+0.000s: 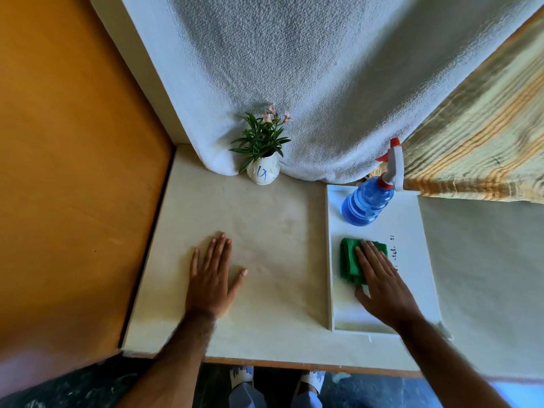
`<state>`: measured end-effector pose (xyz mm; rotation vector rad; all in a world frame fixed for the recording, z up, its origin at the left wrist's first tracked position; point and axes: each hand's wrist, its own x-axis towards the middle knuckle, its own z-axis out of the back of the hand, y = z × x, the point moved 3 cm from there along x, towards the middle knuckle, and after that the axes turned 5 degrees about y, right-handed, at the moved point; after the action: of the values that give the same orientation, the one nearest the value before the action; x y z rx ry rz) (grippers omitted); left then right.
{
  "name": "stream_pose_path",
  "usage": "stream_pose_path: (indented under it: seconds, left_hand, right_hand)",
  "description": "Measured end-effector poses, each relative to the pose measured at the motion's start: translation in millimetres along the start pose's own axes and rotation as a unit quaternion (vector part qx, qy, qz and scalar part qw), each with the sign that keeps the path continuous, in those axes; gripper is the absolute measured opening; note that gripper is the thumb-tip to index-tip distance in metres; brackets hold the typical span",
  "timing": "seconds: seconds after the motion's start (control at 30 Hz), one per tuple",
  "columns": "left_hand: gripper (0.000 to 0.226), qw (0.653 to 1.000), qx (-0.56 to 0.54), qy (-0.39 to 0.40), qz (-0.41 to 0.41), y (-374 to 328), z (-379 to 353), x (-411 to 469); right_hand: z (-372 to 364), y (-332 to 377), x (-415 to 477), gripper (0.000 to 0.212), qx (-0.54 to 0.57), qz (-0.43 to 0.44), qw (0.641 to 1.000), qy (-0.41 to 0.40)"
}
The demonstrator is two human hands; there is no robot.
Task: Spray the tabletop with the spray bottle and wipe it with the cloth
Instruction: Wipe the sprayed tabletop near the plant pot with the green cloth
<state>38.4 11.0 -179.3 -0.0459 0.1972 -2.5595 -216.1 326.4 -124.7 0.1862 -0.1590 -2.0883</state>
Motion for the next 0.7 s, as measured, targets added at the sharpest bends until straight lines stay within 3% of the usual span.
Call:
stream_pose_path:
  seconds: [0.3,0.53,0.7]
  left_hand:
    - [0.083,1.000,-0.004,-0.003,0.000,-3.3,6.3,-1.8]
    - [0.082,1.000,-0.003,-0.008,-0.002,-4.0,10.0,-0.7]
    - [0.084,1.000,0.009,-0.010,-0.002,-7.6,11.9,-0.6]
  right_hand:
    - [13.5,22.5,13.5,0.070,0.065,-0.120,0.990,-0.040]
    - [50.9,109.2,86.8,0.048,0.083,0.125,0.983,-0.107]
    - [62.1,148.9,174.4,0.046,0.025,0.202,0.972,-0.118]
